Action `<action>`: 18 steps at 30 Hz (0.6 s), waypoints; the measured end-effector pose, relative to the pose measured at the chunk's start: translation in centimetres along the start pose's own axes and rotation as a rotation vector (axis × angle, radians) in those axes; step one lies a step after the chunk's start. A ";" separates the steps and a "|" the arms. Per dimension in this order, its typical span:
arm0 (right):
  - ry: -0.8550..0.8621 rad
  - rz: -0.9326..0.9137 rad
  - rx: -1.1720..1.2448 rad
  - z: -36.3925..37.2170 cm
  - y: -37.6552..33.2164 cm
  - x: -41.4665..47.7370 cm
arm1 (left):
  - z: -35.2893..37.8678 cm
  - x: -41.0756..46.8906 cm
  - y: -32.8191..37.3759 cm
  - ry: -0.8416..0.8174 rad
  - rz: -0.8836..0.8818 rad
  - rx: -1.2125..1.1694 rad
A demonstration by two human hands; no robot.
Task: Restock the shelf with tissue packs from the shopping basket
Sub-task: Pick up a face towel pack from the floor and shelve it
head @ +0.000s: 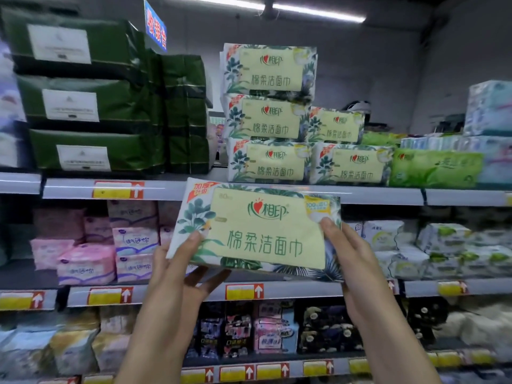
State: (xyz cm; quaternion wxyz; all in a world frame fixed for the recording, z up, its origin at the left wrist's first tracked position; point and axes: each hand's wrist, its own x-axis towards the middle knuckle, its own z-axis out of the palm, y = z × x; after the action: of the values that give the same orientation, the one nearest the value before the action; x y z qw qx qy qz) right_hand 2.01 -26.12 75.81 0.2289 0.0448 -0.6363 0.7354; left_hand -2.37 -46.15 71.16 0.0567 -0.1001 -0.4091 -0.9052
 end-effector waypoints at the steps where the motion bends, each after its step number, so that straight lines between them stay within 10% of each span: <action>1: 0.001 0.005 0.007 -0.6 -0.2 0.4 | 0.6 0.2 -0.3 -0.007 0.005 0.002; 18: -0.051 -0.028 0.069 -11.3 -1.7 7.4 | 10.9 2.9 -6.3 0.020 0.083 0.054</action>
State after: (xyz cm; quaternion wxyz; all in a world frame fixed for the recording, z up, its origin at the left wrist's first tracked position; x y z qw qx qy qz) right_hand -1.34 -13.09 77.87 0.2211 0.0804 -0.6156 0.7521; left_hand -4.94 -33.81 74.27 0.1011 -0.1064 -0.4283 -0.8916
